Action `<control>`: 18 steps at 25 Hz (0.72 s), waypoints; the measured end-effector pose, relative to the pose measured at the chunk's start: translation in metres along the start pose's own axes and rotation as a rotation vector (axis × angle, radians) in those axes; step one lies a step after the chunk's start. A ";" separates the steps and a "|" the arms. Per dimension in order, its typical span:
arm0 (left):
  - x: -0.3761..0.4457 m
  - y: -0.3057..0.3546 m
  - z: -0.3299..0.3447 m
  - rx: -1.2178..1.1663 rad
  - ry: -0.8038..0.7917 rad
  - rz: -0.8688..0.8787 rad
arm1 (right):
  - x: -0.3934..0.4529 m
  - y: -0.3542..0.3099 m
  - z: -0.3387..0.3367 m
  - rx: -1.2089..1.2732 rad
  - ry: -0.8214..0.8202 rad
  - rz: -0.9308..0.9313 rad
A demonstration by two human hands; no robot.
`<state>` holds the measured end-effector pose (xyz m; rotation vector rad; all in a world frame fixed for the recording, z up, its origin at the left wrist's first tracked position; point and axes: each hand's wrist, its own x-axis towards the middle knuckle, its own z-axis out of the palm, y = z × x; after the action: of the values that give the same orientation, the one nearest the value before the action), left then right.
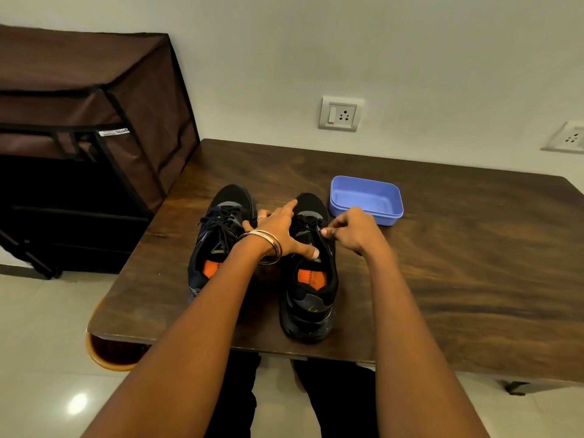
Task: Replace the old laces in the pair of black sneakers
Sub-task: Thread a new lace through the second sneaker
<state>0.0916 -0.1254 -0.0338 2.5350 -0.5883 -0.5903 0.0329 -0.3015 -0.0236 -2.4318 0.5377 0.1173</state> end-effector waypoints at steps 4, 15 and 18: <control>0.000 -0.002 -0.001 -0.059 0.002 0.006 | -0.002 -0.006 -0.001 0.261 0.122 0.009; -0.001 -0.003 -0.001 -0.076 0.004 0.023 | -0.015 -0.019 -0.026 1.148 0.348 -0.124; 0.000 -0.004 0.000 -0.074 0.012 0.033 | -0.006 -0.011 -0.008 0.172 0.163 -0.074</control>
<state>0.0931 -0.1225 -0.0355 2.4535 -0.5923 -0.5742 0.0314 -0.2963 -0.0091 -2.3009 0.5062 -0.1535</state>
